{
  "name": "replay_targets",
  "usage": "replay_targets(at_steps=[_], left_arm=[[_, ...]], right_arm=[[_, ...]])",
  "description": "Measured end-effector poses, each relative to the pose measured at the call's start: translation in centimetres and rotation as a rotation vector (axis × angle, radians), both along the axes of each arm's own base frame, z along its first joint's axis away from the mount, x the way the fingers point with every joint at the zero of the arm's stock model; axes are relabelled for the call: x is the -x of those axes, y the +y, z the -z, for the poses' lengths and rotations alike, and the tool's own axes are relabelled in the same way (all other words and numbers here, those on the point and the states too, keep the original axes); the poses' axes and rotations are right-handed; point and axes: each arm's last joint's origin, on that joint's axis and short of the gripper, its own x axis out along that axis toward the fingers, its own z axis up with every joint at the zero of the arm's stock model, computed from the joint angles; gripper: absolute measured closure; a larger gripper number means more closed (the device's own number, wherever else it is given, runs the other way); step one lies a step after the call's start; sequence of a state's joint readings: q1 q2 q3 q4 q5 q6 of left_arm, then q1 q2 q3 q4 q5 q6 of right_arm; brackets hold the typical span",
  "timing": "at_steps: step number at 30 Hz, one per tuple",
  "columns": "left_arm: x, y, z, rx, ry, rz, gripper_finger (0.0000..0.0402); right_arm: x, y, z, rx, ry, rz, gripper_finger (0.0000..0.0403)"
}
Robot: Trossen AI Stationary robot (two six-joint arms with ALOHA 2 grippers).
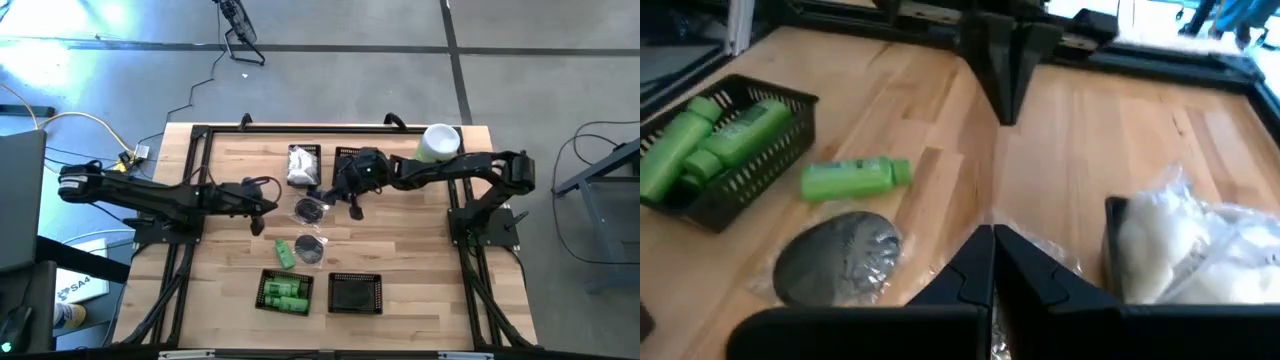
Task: Pick & Place Travel size toiletries
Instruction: Put the black hairbrush into the bottom right black bin
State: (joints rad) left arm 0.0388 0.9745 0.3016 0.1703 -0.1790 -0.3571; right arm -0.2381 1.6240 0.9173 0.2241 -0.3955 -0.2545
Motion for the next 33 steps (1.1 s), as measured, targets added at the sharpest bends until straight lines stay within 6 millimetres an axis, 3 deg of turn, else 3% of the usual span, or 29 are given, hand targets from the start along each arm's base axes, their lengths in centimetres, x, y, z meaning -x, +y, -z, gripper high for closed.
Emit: replay_targets(at_steps=[10,15,22,33], left_arm=[[-4.6,0.2,-0.2,0.039,0.135,-0.021,0.0391],[-6.7,0.3,0.1,0.057,0.304,-0.062,0.0391],[-9.5,0.4,-0.4,0.099,0.288,-0.098,0.0391],[-10.8,0.5,1.6,0.172,0.340,-0.176,0.0391]], right_arm=[[-0.5,-0.5,2.6,-0.039,0.090,0.013,0.0399],[-0.5,-0.6,2.6,0.002,0.078,-0.012,0.0399],[0.0,-0.8,2.9,-0.058,0.111,-0.112,0.0399],[0.3,-0.5,3.3,-0.090,0.147,-0.160,0.0399]])
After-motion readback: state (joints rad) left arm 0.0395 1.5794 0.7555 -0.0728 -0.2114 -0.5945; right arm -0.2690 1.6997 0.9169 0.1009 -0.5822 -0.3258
